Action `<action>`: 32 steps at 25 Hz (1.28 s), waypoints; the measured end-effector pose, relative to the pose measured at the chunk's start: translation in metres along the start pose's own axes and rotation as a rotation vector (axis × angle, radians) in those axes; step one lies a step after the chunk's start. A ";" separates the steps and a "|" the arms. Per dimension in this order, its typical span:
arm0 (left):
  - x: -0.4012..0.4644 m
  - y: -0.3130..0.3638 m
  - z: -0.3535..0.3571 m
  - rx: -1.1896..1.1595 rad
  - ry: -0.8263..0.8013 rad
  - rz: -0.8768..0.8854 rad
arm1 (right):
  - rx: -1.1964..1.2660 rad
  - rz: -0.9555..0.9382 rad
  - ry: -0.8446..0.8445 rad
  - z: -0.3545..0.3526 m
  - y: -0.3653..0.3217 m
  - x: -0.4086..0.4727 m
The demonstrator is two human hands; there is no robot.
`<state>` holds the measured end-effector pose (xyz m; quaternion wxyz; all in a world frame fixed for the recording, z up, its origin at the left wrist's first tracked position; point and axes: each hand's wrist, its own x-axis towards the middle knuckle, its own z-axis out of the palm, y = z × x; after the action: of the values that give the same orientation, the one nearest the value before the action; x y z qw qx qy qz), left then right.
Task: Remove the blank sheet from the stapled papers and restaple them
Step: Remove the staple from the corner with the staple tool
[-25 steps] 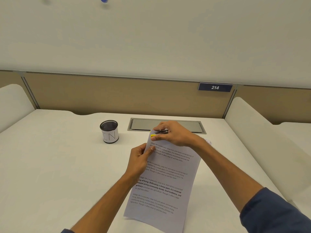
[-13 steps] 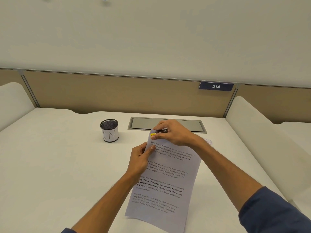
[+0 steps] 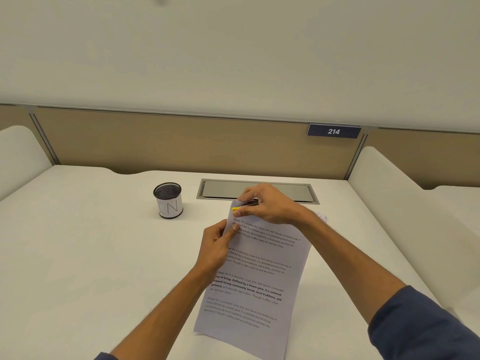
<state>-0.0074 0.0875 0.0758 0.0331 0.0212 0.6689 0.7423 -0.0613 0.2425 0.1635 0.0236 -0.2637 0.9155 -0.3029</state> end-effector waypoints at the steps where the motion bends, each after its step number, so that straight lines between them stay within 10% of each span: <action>1: 0.000 0.000 0.000 0.001 -0.001 0.002 | -0.010 -0.005 0.002 0.000 0.001 0.000; 32: 0.005 0.004 0.006 0.003 0.019 0.066 | 0.122 -0.043 -0.031 -0.004 0.007 -0.001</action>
<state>-0.0116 0.0930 0.0805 0.0022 0.0365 0.6693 0.7421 -0.0646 0.2493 0.1626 0.0470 -0.2861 0.8890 -0.3544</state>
